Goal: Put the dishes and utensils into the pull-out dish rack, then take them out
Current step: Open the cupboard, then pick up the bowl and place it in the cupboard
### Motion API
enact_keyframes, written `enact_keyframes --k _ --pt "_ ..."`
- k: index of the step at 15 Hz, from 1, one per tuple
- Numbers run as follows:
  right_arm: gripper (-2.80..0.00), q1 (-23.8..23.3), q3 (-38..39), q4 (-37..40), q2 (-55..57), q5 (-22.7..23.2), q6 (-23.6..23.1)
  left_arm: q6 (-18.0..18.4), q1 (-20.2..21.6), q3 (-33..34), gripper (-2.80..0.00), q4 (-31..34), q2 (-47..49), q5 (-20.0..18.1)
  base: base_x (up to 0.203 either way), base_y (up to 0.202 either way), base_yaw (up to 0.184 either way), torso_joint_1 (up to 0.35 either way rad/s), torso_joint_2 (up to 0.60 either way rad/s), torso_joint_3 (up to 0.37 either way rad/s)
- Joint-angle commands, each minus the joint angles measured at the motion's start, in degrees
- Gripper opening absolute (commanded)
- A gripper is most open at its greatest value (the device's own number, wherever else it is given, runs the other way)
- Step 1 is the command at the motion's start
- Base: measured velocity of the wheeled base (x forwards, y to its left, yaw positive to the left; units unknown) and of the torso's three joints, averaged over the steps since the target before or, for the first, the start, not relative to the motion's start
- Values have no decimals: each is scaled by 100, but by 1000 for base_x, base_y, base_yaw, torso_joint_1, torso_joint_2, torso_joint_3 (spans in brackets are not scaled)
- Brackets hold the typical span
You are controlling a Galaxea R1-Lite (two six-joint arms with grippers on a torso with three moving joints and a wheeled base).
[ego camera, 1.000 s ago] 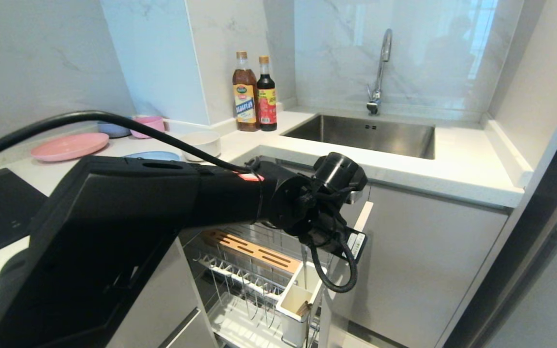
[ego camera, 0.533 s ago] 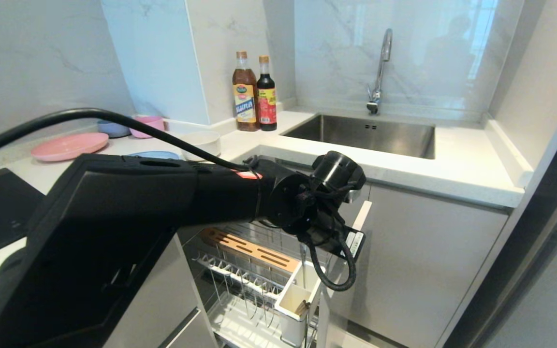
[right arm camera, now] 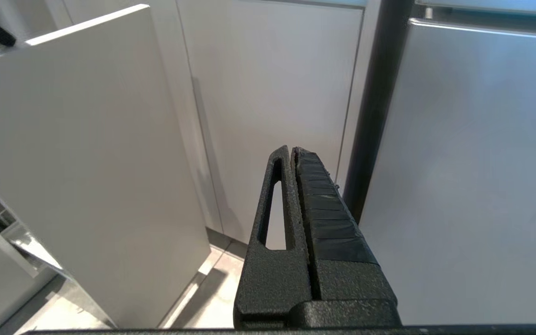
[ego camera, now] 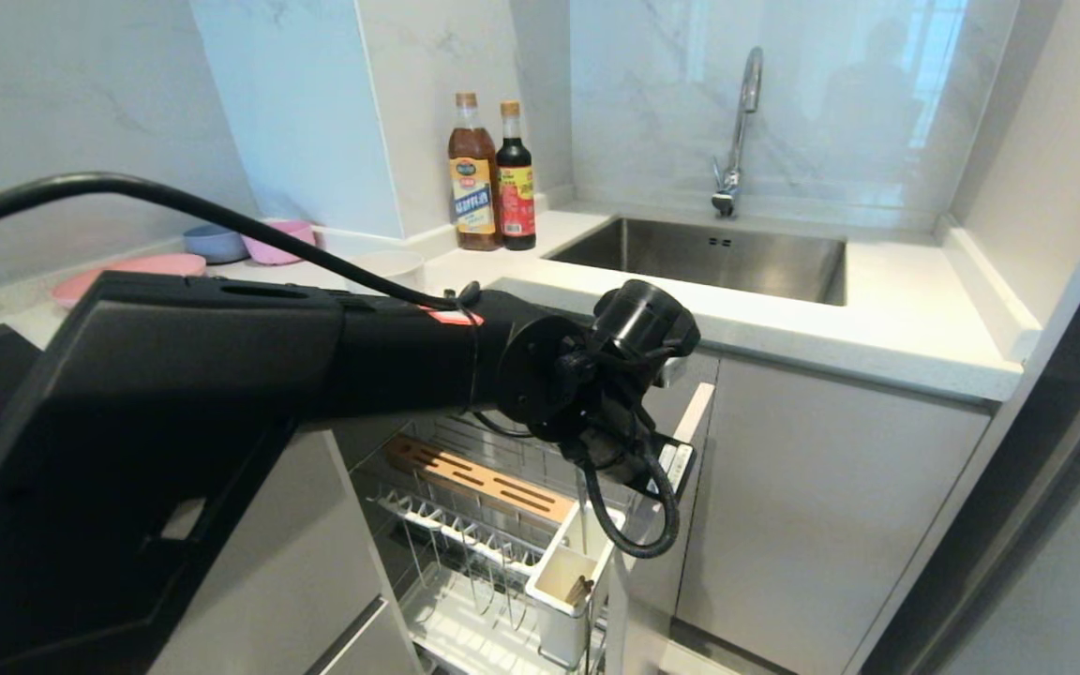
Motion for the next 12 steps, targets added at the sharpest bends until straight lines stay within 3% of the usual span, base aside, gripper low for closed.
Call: enact_keyframes --k 1,12 --pt "-280 0 9 0 5 1 2 -7 -2 -30 -280 -159 -555 45 0 0 0 0 0 0" --pt "-280 0 9 0 5 1 2 27 -281 -98 -280 -203 -2766 748 0 0 0 0 0 0"
